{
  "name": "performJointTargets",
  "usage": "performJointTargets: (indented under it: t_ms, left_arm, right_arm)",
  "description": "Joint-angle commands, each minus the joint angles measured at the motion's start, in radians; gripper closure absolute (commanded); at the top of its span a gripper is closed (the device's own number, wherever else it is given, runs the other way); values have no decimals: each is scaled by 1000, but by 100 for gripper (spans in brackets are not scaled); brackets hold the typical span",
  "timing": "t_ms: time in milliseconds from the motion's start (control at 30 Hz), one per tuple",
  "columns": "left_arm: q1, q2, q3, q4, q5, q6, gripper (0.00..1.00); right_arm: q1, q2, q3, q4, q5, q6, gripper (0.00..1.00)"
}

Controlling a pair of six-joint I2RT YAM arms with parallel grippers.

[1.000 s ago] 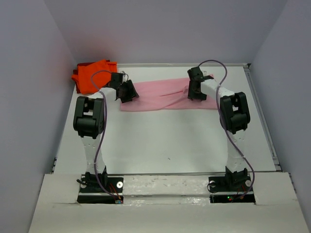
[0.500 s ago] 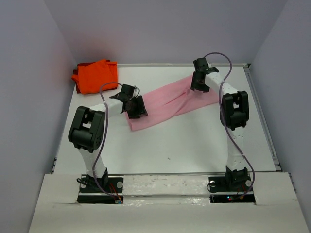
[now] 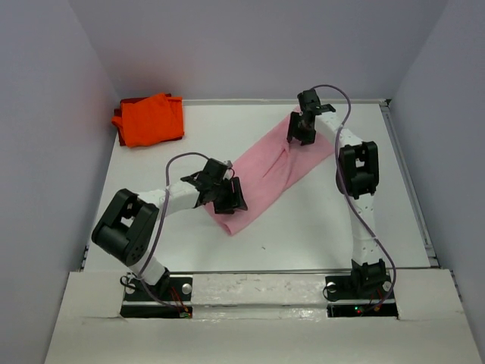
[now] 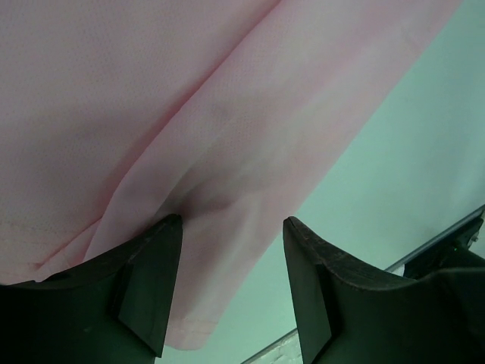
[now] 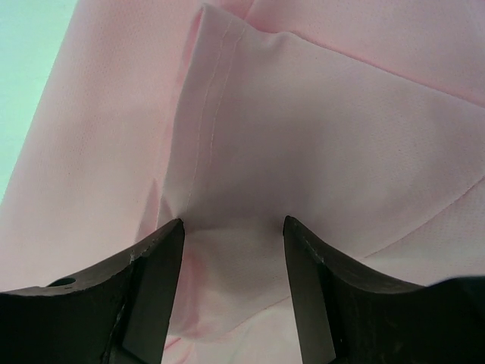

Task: Fold and stack the t-shirts
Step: Rotate the tshirt 100 degrees

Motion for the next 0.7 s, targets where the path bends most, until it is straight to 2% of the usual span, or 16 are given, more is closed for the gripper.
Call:
performJointTargets:
  t_ms: [0, 100, 267, 433, 667]
  left_arm:
    - [-52, -75, -28, 46, 4, -62, 35]
    - [-88, -80, -43, 73, 12, -94, 35]
    - [-151, -55, -49, 85, 6, -114, 35]
    - [-228, -2, -71, 175, 19, -156, 35]
    - [-290, 57, -25, 215, 21, -179, 35]
  right_arm:
    - [4, 53, 54, -14, -132, -6, 39]
    - [4, 89, 94, -8, -273, 8, 39]
    - [4, 121, 150, 31, -391, 33, 39]
    - [4, 141, 174, 97, -509, 60, 35]
    - [4, 138, 200, 106, -560, 44, 33]
